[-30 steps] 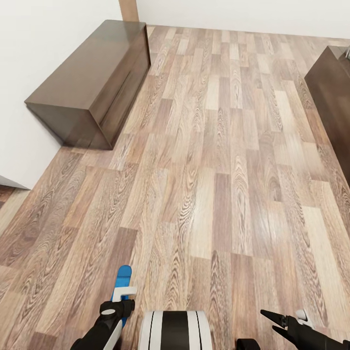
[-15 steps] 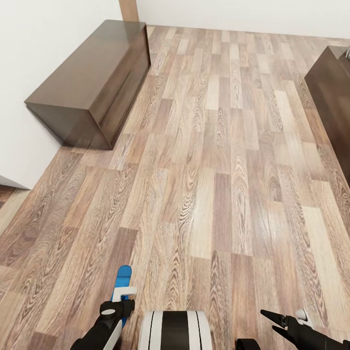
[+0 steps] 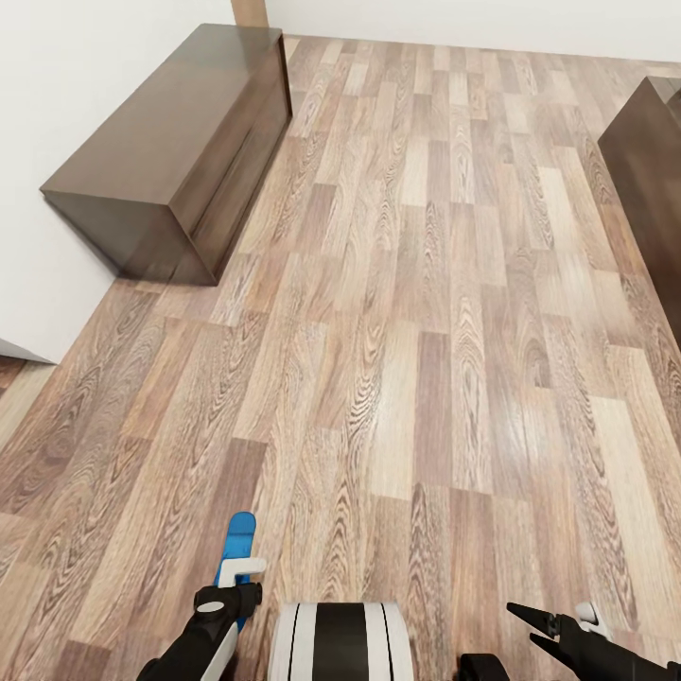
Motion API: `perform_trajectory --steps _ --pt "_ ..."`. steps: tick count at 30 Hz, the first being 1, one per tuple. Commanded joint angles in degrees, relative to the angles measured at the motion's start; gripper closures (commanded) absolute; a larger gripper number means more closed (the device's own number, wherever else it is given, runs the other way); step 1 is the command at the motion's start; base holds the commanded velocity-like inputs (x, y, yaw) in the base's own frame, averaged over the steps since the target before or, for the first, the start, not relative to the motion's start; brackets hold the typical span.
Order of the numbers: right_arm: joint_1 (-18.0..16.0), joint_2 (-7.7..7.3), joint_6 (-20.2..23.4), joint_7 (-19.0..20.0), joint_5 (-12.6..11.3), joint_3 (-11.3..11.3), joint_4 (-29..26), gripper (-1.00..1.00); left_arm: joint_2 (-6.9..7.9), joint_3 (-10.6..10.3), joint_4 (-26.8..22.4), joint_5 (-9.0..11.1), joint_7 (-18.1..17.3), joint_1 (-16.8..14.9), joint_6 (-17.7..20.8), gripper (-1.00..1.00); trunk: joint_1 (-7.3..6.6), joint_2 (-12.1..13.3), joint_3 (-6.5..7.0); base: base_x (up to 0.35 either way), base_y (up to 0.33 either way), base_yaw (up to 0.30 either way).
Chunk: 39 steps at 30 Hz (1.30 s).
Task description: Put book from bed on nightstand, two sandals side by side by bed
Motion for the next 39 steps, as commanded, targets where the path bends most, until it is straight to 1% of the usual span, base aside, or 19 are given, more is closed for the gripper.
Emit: perform_trajectory --steps 1,2,22,28,32,39 --pt "-0.02 0.0 0.35 0.07 -0.13 -0.07 0.0 -1.0 0.04 -0.31 -0.1 0.56 0.52 -0.01 0.25 -1.0 -0.01 -0.01 -0.03 0.0 0.0 0.0" --pt "-0.02 0.0 0.35 0.07 -0.13 -0.07 0.0 -1.0 0.05 -0.31 -0.1 0.56 0.52 -0.01 0.25 1.0 -0.01 -0.01 -0.03 0.0 0.0 0.0" --pt "-0.02 0.0 0.33 0.07 -0.14 -0.07 0.0 -1.0 0.06 -0.26 -0.1 0.56 0.55 -0.01 0.28 1.0 -0.01 -0.01 -0.03 0.0 0.0 0.0" --pt "-0.02 0.0 0.33 0.07 -0.14 -0.07 0.0 -1.0 0.06 -0.25 -0.1 0.56 0.55 -0.01 0.29 1.0 -0.16 0.07 1.3 0.0 0.0 0.0" --pt "-0.02 0.0 0.33 0.07 -0.14 -0.07 0.0 -1.0 0.04 -0.23 -0.1 0.56 0.55 -0.01 0.33 1.0 -0.16 0.07 1.3 0.0 0.0 0.0" --pt "-0.02 0.0 0.35 0.07 -0.13 -0.07 0.0 -1.0 0.03 -0.23 -0.1 0.56 0.49 -0.01 0.34 1.0 -0.34 0.16 2.85 0.0 0.0 0.0"
